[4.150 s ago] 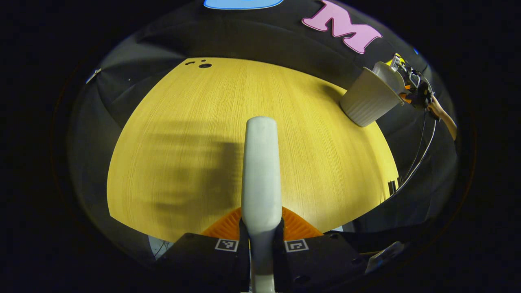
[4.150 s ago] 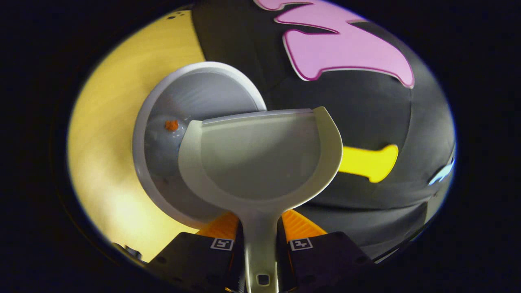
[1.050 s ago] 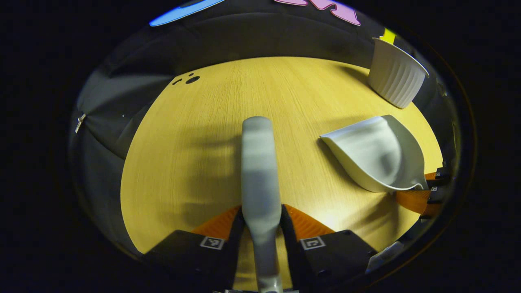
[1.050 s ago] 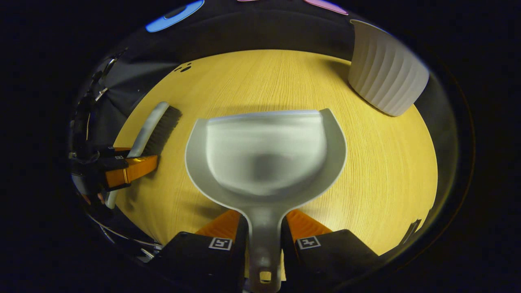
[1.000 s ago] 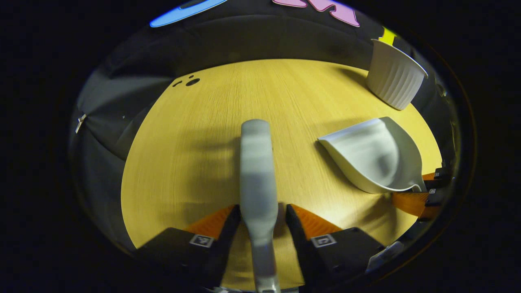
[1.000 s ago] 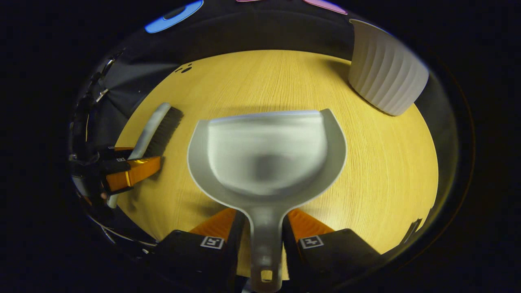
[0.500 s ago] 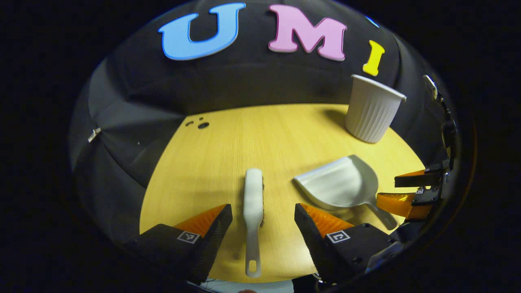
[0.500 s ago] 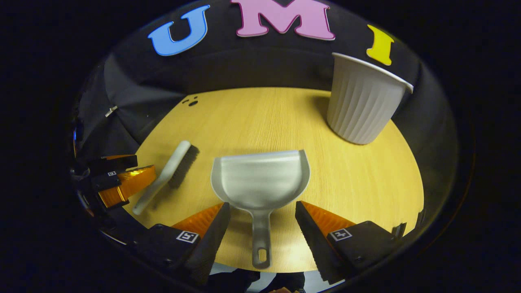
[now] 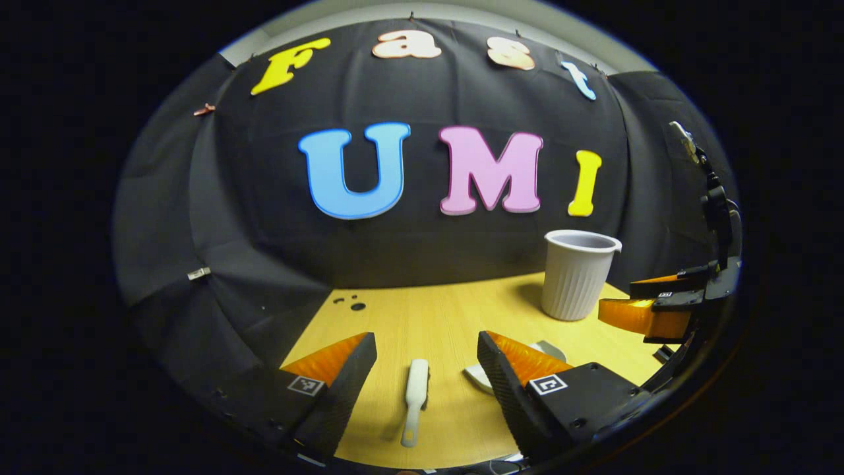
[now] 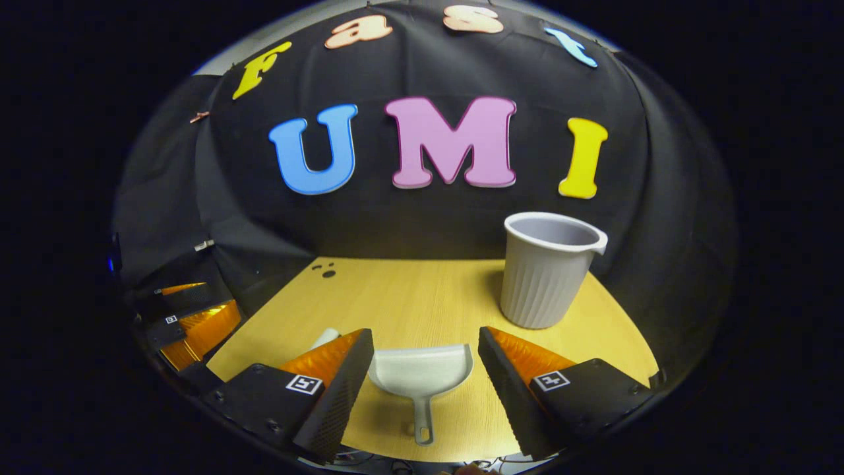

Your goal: Pick up the small broom and dustpan from the desktop, sweep the trash into the dustpan with the broom, and then empty the trash into the garbage bin.

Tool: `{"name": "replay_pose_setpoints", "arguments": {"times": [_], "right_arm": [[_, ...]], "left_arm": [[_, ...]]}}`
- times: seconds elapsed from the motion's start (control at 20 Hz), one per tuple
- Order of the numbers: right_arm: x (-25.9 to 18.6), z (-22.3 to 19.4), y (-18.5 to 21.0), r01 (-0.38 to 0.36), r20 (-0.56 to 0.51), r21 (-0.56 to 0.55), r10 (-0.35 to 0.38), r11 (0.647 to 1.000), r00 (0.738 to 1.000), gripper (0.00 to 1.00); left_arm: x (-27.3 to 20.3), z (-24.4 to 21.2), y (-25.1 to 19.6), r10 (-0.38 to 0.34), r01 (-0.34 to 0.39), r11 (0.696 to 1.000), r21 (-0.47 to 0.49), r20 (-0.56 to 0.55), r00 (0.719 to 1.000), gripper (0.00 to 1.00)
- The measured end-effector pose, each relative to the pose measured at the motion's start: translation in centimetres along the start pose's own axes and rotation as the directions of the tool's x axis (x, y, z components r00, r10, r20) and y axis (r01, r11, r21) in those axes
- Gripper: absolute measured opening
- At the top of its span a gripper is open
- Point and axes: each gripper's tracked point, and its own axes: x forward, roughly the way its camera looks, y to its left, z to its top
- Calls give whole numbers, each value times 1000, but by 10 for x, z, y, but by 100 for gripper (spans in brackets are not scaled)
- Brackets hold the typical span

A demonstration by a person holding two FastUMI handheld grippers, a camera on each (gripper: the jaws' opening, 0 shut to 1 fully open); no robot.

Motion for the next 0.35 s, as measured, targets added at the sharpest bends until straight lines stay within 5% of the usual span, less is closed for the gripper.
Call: {"name": "replay_pose_setpoints", "arguments": {"times": [0.35], "right_arm": [[-43, -20, 10, -15, 8, 28, 15, 999, 1000, 99]], "left_arm": [[-32, -19, -29, 0, -1, 998, -63, -7, 1000, 97]]}}
